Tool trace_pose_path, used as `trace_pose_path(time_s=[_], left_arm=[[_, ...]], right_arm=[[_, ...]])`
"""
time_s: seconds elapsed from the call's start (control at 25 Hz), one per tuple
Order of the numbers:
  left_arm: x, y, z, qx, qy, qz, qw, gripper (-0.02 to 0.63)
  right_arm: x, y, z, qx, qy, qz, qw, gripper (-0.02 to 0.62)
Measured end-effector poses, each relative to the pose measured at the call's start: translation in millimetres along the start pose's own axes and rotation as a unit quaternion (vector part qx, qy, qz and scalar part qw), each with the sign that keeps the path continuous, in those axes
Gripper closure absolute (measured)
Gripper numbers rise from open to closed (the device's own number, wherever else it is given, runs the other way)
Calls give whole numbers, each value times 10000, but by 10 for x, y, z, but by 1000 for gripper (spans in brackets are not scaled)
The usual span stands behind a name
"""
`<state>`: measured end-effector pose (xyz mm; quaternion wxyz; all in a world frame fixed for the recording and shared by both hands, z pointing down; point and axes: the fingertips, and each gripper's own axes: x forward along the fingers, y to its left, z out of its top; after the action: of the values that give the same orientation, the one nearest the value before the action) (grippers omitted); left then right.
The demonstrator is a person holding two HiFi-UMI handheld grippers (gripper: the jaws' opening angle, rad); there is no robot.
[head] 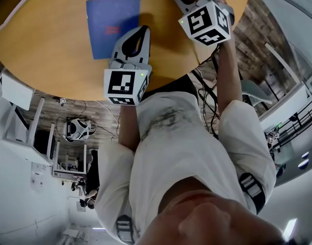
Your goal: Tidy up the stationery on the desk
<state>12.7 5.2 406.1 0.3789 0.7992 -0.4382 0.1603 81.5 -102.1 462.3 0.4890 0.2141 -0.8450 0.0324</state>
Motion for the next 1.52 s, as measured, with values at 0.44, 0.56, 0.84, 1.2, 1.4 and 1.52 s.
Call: trace_pose_path(time_s=[0.44,0.56,0.84,1.2,1.4,1.52], left_arm=[[-78,56,21,76,47,-114,9999,598],[-120,68,27,123,67,-182,9997,598],[-244,92,3,216,111,-386,9990,598],[-354,160,13,271,133,-509,9982,598],[-392,204,-10,365,169,-612,9973,598],[-401,253,-18,457,221,-678,9964,598]], right_arm=[[13,21,-8,436,161,107,9989,445],[-10,30,-12,618,222,76,9978,456],[40,17,-28,928,74,286,9952,467],[-19,126,-10,1888,233,-261,9814,497],[-136,345,26,2551,56,-606,9650,497],[-203,490,52,2974,-34,-772,9516,497]])
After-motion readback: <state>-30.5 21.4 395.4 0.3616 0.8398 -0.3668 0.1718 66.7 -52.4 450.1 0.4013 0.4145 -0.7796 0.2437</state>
